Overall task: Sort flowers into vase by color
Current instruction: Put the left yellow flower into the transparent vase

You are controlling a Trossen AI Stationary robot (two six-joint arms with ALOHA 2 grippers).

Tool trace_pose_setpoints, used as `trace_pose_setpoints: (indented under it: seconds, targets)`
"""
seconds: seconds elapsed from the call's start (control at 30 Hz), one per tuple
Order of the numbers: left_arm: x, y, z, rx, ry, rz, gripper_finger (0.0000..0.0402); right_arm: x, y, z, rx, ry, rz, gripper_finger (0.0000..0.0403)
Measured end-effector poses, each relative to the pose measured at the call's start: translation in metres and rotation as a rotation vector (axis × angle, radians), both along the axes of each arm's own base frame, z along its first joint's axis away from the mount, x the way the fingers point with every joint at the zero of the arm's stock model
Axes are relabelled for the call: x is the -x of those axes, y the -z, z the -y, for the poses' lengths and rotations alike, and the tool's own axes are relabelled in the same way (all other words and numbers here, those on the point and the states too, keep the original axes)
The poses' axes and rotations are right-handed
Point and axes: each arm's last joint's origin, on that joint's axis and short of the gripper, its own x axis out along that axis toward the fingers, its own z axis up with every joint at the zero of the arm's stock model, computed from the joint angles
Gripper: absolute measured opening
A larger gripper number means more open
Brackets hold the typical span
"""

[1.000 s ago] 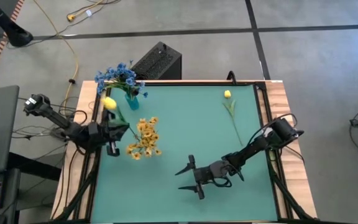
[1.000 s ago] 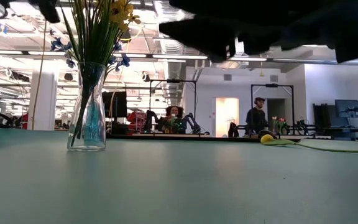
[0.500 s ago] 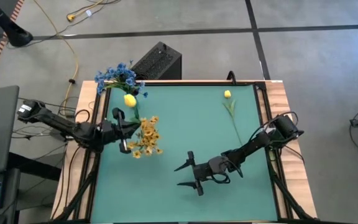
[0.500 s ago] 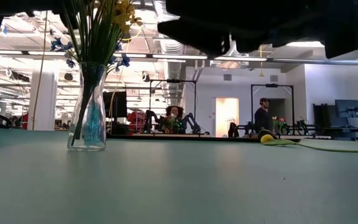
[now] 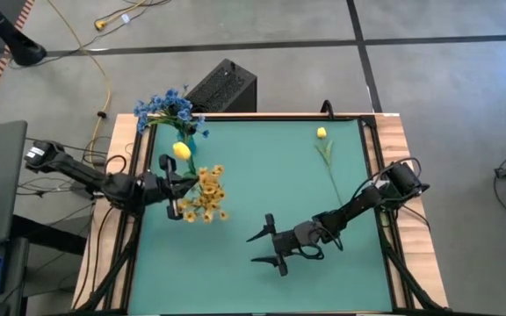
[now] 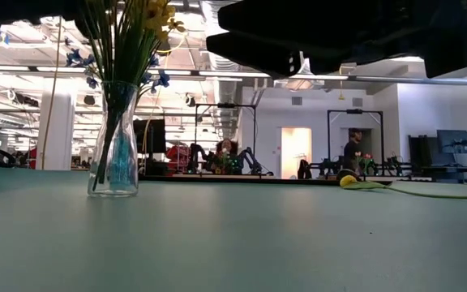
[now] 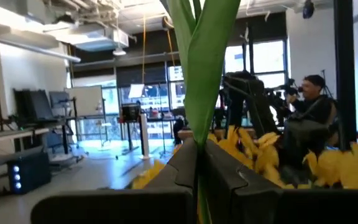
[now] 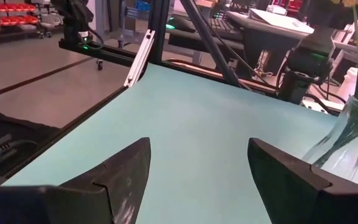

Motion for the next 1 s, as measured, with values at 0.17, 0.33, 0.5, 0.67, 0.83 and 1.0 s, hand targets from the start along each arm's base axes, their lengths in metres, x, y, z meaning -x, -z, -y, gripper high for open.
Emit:
trace_pose_setpoints:
  seconds: [0.17,0.33,0.5,0.67,0.83,1.0]
  targets:
    - [0.006,0.020,-0.003,0.045,-0.004,-0.012,0.0000,0.000,0.000,0.000,0.000,0.000,-0.001,0.0296]
    - [0.008,0.031,-0.004,0.055,-0.007,-0.046,0.0000,0.000,-0.001,0.001,0.005,0.010,-0.008,0.0296]
    - [0.007,0.043,-0.003,0.049,-0.001,-0.128,0.0000,0.004,-0.017,0.008,0.020,0.076,-0.021,0.0296]
    - [0.005,0.051,-0.003,0.056,0.001,-0.203,0.0000,0.013,-0.041,0.016,0.036,0.122,-0.052,0.0296]
    - [0.004,0.055,-0.002,0.061,0.003,-0.244,0.0000,0.029,-0.066,0.029,0.031,0.194,-0.110,0.0296]
    - [0.004,0.060,-0.002,0.073,0.005,-0.281,0.0000,0.046,-0.090,0.052,0.004,0.348,-0.159,0.0296]
